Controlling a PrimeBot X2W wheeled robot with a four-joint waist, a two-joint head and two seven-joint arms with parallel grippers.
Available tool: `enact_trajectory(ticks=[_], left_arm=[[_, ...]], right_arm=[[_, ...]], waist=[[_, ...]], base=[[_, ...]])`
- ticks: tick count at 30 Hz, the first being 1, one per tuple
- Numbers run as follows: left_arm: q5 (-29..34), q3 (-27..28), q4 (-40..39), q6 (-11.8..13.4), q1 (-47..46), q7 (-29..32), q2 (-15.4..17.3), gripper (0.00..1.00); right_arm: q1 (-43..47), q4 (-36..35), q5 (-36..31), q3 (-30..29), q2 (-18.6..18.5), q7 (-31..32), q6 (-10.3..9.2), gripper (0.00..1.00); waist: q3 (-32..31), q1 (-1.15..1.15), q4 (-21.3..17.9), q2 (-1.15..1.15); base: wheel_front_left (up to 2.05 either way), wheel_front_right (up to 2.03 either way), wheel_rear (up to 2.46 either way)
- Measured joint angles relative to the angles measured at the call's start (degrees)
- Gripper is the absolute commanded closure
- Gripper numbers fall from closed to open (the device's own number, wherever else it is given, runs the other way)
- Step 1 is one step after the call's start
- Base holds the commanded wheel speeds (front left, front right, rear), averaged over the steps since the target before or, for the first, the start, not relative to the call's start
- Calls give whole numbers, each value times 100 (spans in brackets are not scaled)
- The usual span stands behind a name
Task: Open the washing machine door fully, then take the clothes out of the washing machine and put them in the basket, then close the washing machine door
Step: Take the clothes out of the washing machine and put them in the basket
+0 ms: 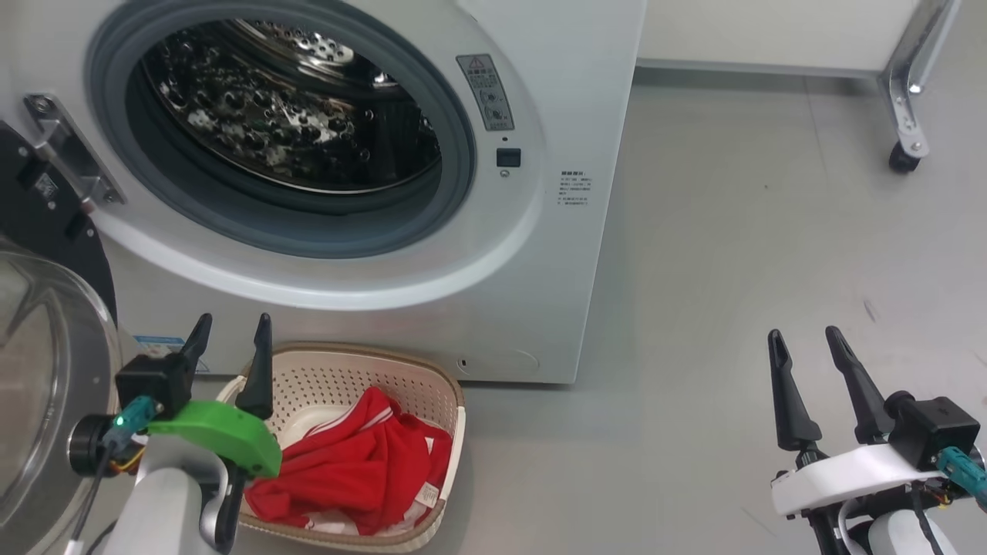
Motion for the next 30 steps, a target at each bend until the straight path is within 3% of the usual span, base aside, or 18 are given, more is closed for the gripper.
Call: enact_trajectory(ticks=[10, 30], left_arm=[[-86, 158, -762, 14, 867, 0, -82, 0], [166, 5, -1690, 13, 1655, -1, -86, 0]], right_arm=[[276, -74, 9, 41, 36, -2, -52, 0], [399, -260, 9, 130, 120, -2, -108, 0]], waist=[[-468, 0, 59, 0], [-583, 0, -175, 0]], base=[[0, 0, 0], [0, 0, 0]])
